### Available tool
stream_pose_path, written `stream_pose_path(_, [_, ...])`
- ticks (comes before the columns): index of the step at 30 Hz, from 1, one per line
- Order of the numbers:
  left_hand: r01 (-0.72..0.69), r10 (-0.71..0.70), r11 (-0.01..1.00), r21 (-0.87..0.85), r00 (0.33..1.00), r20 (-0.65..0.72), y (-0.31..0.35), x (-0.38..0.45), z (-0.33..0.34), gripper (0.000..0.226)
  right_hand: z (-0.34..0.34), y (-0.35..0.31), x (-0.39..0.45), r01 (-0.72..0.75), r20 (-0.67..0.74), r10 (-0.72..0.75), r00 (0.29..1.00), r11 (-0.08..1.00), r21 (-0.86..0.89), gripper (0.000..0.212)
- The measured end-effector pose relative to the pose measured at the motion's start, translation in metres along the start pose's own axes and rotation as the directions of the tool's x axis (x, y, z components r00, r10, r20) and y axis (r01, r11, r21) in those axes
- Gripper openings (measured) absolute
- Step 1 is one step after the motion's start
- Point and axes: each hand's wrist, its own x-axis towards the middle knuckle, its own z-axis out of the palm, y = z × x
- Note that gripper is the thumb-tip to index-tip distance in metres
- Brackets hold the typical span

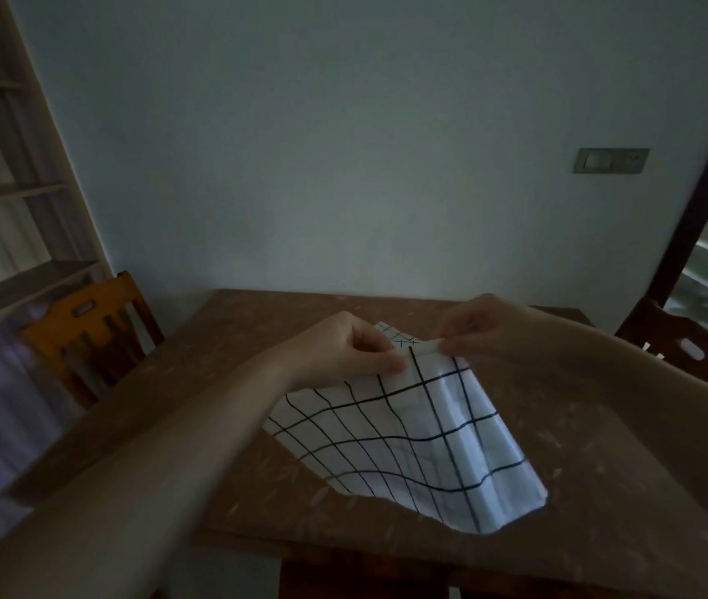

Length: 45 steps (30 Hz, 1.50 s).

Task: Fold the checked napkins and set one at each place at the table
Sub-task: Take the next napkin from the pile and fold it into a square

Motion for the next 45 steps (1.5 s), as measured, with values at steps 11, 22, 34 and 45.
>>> stream_pose_path(11, [-0.105,-0.038,0.908,-0.406,0.943,-0.33,-0.003,0.022,0.028,0.014,0.044,0.01,-0.046,-0.085,-0.453,0.071,0.889,0.996,-0.01,0.027])
stream_pose_path(22, [-0.196,-0.012,0.901,-0.386,0.88,-0.474,0.002,0.033,0.041,0.01,0.017,0.016,-0.054,-0.14,-0.466,0.036,0.884,0.972,-0.191,0.016])
stream_pose_path(34, [-0.315,0.226,0.936,-0.159,0.881,-0.417,0.011,0.035,0.047,0.012,0.023,-0.002,-0.036,-0.124,-0.376,0.079,0.923,0.988,-0.096,0.008])
stream_pose_path(45, [-0.066,0.066,0.998,0.01,0.996,-0.065,-0.006,0.033,0.043,0.049,-0.007,-0.004,-0.045,-0.018,-0.299,0.003,0.954,0.999,-0.047,0.018])
